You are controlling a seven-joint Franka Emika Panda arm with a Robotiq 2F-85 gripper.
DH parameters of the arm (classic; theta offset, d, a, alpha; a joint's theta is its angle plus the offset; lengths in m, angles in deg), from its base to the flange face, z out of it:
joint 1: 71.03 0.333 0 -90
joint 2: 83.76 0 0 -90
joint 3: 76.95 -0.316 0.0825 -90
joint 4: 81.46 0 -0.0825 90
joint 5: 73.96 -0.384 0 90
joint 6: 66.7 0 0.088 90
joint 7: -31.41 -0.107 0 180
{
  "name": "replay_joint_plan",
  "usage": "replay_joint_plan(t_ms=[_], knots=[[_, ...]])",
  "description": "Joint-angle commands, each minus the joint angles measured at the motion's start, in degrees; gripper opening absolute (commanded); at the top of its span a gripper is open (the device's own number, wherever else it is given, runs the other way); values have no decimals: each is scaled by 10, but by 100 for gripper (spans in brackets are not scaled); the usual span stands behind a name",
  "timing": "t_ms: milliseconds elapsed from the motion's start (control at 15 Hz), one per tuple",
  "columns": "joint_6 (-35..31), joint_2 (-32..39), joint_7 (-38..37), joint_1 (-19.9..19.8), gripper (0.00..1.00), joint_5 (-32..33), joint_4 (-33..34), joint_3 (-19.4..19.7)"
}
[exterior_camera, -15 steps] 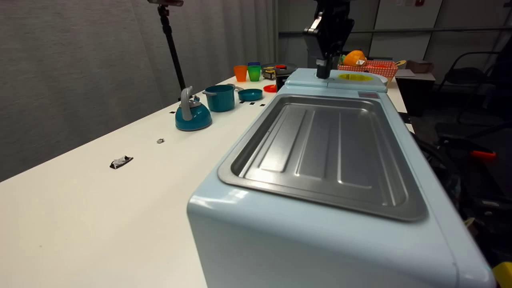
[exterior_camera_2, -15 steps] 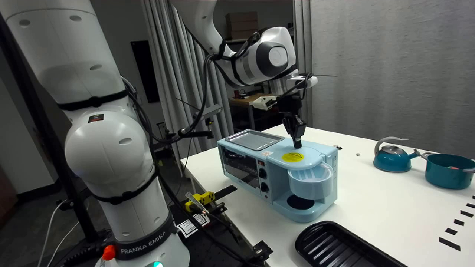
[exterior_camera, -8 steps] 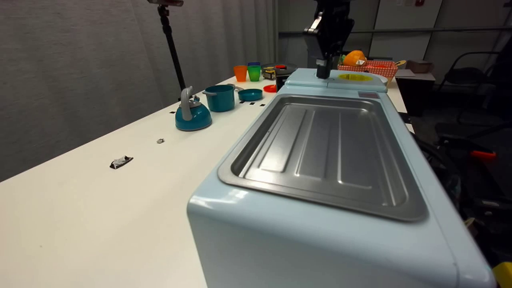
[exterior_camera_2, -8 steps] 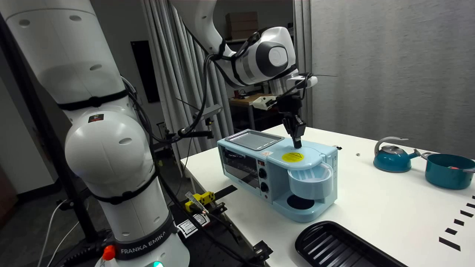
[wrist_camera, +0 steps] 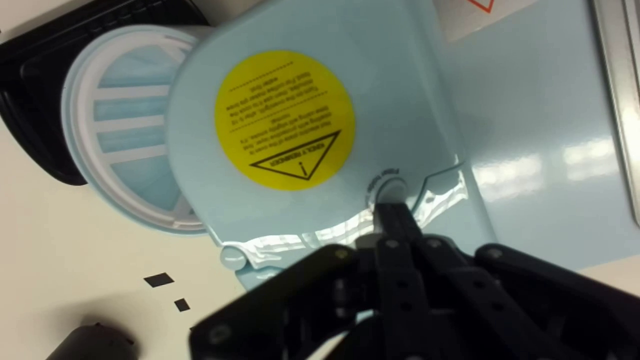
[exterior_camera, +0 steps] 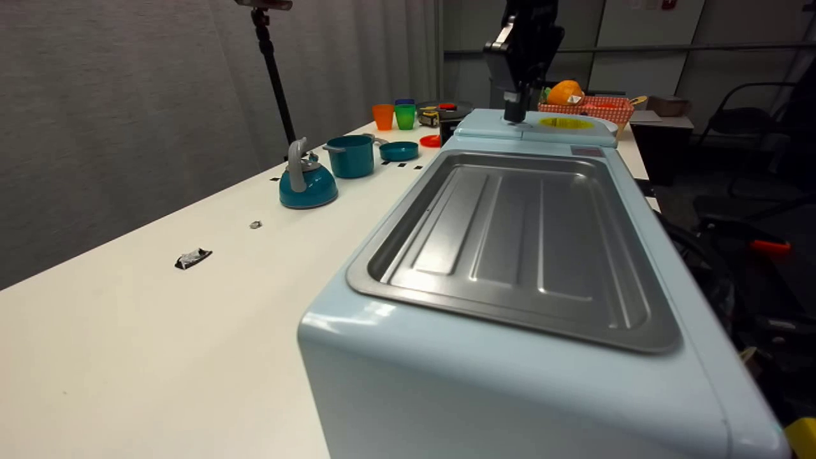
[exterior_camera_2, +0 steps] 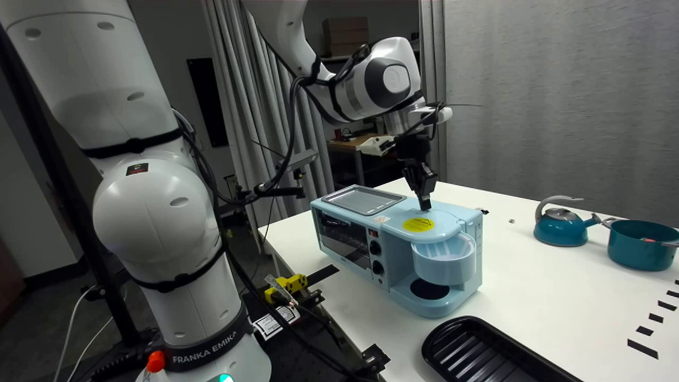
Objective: Press the button atop the toaster oven
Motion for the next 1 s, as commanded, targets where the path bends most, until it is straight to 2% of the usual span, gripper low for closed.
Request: replay_joint_plan(t_ms=[0,467,933], knots=[[5,-22,5,-3,0,10,-13,-4],[4,-64,29,-1,0,6,-23,-12],[0,-131,62,-5,0,12,-41,-39]])
